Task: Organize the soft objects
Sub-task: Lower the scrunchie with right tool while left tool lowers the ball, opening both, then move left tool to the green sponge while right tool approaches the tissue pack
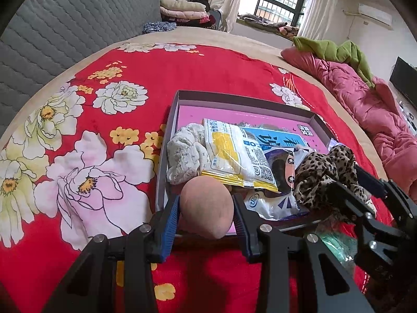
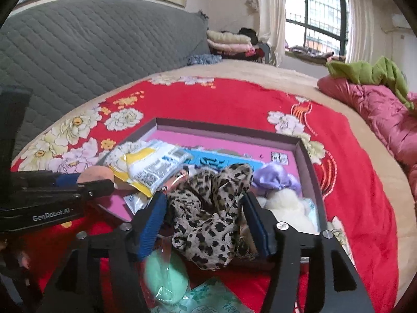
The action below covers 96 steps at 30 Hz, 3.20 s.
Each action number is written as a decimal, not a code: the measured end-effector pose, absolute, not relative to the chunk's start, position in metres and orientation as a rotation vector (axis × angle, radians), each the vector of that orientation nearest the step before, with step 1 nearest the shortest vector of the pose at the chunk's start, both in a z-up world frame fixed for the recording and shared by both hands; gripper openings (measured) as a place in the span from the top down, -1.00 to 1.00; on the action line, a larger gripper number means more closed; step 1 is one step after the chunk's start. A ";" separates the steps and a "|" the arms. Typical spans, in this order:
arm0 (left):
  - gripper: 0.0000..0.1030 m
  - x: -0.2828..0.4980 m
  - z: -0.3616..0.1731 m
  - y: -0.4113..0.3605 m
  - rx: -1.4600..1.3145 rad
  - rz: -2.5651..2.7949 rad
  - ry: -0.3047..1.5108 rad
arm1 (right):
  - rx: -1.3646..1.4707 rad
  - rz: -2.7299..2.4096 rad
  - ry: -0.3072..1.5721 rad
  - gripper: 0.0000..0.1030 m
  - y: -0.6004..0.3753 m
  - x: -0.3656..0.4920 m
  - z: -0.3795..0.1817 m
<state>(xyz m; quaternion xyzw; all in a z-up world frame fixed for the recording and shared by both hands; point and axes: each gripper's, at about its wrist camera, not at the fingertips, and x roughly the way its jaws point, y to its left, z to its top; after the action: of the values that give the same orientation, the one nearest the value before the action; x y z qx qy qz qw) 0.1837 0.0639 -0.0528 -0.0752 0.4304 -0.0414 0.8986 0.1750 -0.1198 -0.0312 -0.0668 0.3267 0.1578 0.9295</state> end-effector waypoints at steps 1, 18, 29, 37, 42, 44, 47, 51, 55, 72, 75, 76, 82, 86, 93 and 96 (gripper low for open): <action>0.22 0.184 -0.053 0.064 -0.154 -0.083 0.892 | -0.135 0.320 0.667 -0.28 -0.121 0.175 -0.030; 0.13 0.183 -0.050 0.067 -0.160 -0.084 0.888 | -0.126 0.284 0.633 -0.38 -0.142 0.160 -0.013; -0.11 0.179 -0.039 0.068 -0.168 -0.082 0.854 | -0.115 0.236 0.617 -0.40 -0.165 0.144 -0.003; -0.24 0.168 -0.026 0.066 -0.148 -0.071 0.833 | -0.121 0.240 0.604 -0.42 -0.168 0.130 0.006; -0.25 0.158 -0.014 0.064 -0.164 -0.093 0.822 | -0.110 0.259 0.616 -0.42 -0.169 0.116 0.009; -0.25 0.153 -0.010 0.059 -0.159 -0.112 0.824 | -0.095 0.275 0.630 -0.43 -0.170 0.109 0.008; -0.25 0.147 -0.008 0.050 -0.157 -0.144 0.838 | -0.104 0.282 0.654 -0.43 -0.165 0.101 0.004; -0.25 0.137 -0.008 0.033 -0.127 -0.187 0.852 | -0.093 0.314 0.701 -0.44 -0.163 0.090 -0.003; -0.25 0.126 -0.006 0.020 -0.107 -0.217 0.858 | -0.113 0.335 0.732 -0.44 -0.162 0.078 -0.009; -0.25 0.101 -0.014 -0.028 -0.071 -0.319 0.941 | -0.111 0.366 0.819 -0.44 -0.168 0.051 -0.023; -0.25 0.102 -0.020 -0.036 -0.058 -0.329 0.961 | -0.117 0.373 0.832 -0.44 -0.167 0.050 -0.028; -0.25 0.103 -0.021 -0.038 -0.057 -0.329 0.964 | -0.114 0.376 0.837 -0.44 -0.168 0.051 -0.030; -0.25 0.113 -0.030 -0.044 -0.077 -0.330 0.994 | -0.107 0.377 0.870 -0.44 -0.171 0.055 -0.041; -0.25 0.123 -0.037 -0.047 -0.088 -0.317 1.012 | -0.106 0.375 0.877 -0.44 -0.171 0.058 -0.046; -0.25 0.139 -0.052 -0.052 -0.112 -0.302 1.056 | -0.045 0.362 0.906 -0.44 -0.173 0.070 -0.059; -0.29 0.142 -0.054 -0.050 -0.116 -0.295 1.056 | 0.002 0.371 0.917 -0.44 -0.173 0.077 -0.063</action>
<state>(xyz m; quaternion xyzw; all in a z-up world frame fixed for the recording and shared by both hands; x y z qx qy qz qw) 0.1416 -0.0500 -0.0543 -0.0550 0.5015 -0.1402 0.8520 0.0766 -0.1731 -0.0631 0.0011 0.4400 0.1779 0.8802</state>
